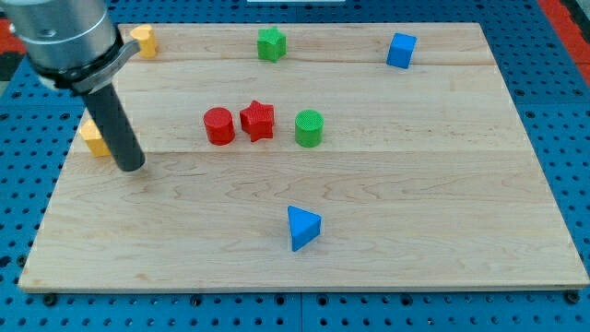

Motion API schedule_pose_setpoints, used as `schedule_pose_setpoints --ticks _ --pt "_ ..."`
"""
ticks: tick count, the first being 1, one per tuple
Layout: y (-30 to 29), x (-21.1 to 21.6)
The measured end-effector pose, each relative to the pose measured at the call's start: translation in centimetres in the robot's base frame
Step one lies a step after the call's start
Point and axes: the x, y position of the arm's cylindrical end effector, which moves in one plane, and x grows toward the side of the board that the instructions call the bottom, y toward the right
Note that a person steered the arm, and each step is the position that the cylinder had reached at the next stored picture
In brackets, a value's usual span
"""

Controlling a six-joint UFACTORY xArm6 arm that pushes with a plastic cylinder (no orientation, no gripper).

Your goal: Move the yellow hexagon to the center left of the board

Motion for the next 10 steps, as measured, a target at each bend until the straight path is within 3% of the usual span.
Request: schedule_pose_setpoints --ticks 3,10 --pt "-8.8 -3.3" --pt "-6.1 -7.3"
